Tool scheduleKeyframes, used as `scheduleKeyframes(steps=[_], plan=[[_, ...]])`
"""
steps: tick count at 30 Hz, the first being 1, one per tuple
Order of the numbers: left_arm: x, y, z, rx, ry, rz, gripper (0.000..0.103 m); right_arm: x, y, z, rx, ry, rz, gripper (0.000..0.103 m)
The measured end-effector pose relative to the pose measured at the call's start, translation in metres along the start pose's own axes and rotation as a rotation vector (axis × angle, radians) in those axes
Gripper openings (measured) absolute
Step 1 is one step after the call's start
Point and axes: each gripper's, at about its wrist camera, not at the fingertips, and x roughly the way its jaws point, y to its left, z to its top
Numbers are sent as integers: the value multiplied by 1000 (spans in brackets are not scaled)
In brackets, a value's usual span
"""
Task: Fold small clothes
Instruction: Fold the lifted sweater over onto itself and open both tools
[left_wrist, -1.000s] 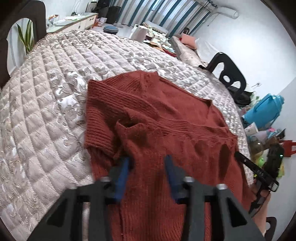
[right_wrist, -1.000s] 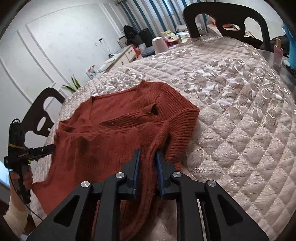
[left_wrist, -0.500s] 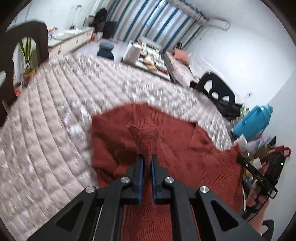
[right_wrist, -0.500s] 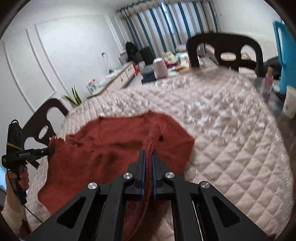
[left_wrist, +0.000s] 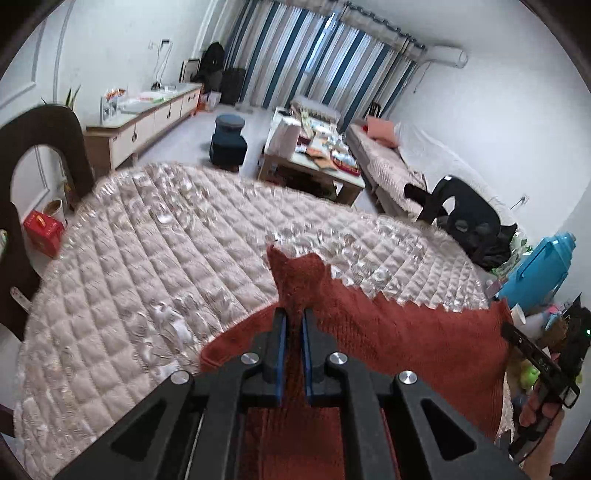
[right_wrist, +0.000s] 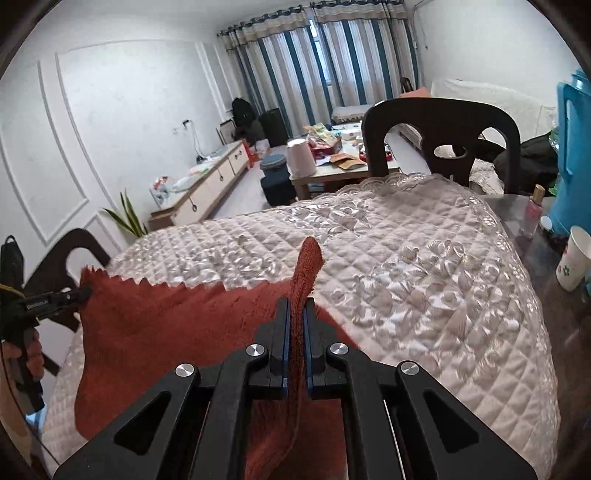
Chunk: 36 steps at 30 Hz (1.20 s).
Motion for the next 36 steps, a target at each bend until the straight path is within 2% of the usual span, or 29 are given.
scheduleKeyframes(steps=[2,5,8,11,14,16,17,19,20,21,25,27,32,34,36], plan=[[16,0,-4,8,29,-6,9,19,-3,0,-2,30,-17,5],[38,2,-8,53,21,78,9,46,-5,-7,-24,81,-58,5],[52,11,-14,39,54,92,9,69,-9,-18,-52,139,-128,5],[63,21,-19,48,69,149,10,79,-17,-25,-56,169,-167,5],[65,30,-23,59,54,227,10,83,-26,-28,-16,186,-169,5],[62,35,-24,47,63,209,11,81,-26,-28,-13,183,-190,12],[58,36,-25,48,57,210,16,78,-26,-27,-12,179,-212,16],[46,35,-26,71,33,198,35,69,-23,-26,-21,173,-238,20],[38,34,-28,78,25,165,50,59,-19,-27,-27,149,-229,25],[30,32,-30,78,17,123,57,48,-17,-28,-34,120,-220,29],[-2,16,-39,108,-24,55,62,12,2,-32,-80,57,-184,32],[-12,3,-47,130,-33,15,71,-3,18,-40,-114,47,-125,36],[-11,-32,-75,202,-7,-48,72,-6,56,-66,-206,59,-67,36],[-2,-38,-87,205,14,-50,72,3,60,-76,-221,76,-65,36],[10,-38,-98,200,56,-13,72,13,62,-88,-227,101,-94,36]])
